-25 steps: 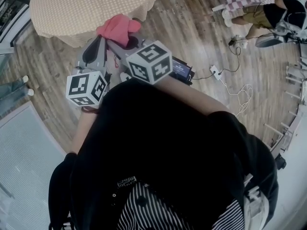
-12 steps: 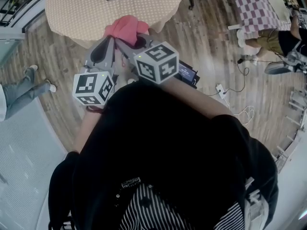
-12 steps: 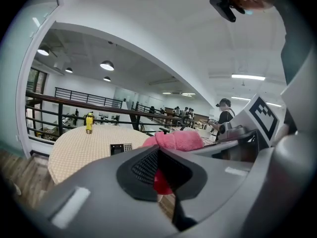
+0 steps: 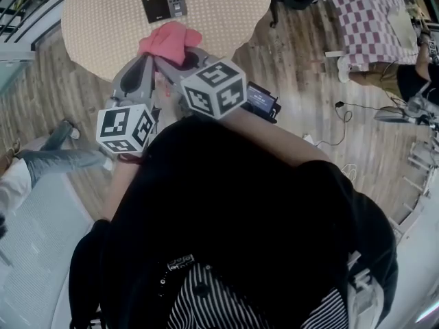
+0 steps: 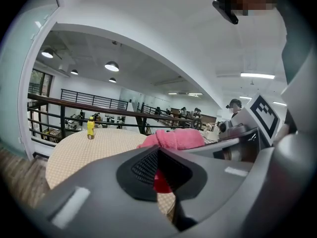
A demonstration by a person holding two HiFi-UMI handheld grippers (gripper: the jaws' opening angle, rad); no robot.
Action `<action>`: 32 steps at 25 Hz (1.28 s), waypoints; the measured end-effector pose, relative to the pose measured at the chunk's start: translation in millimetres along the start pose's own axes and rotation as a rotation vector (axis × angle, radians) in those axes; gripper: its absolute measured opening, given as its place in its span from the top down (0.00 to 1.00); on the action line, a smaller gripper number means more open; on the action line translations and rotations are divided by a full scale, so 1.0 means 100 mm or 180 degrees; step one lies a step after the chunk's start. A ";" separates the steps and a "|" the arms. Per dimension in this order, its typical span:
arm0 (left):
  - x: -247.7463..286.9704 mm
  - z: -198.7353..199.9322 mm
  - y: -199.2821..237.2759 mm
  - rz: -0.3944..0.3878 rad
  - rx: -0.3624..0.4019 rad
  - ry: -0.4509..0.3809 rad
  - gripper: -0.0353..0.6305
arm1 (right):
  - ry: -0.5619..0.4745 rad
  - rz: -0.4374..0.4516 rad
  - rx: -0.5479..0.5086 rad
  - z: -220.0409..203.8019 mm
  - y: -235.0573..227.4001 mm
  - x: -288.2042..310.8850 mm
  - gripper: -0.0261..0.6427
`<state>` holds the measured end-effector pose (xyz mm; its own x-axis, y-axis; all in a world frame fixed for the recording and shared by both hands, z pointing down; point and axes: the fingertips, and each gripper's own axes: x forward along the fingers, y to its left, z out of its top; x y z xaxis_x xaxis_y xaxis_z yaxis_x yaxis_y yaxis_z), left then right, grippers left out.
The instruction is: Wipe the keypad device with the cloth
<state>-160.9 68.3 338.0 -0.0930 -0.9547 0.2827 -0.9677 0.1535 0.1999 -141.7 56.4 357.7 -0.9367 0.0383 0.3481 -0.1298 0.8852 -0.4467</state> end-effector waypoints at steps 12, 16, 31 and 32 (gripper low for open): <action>0.87 0.40 0.09 0.0180 0.0024 0.0048 0.95 | 0.0034 0.0206 0.0060 0.60 -0.74 0.20 0.86; 1.03 0.35 0.02 0.0165 0.0037 0.0148 0.95 | 0.0057 0.0228 0.0192 0.56 -0.96 0.23 0.86; 1.59 0.48 0.27 -0.0337 0.0164 0.0402 0.95 | -0.0082 -0.0117 0.0418 0.80 -1.35 0.48 0.86; 1.65 0.52 0.27 -0.0419 0.0197 0.0395 0.95 | -0.0117 -0.0187 0.0431 0.84 -1.39 0.48 0.86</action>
<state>-214.8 -98.0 341.4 0.0613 -0.9262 0.3721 -0.9826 0.0096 0.1857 -195.9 -103.5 367.6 -0.9371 -0.0310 0.3477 -0.2252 0.8148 -0.5343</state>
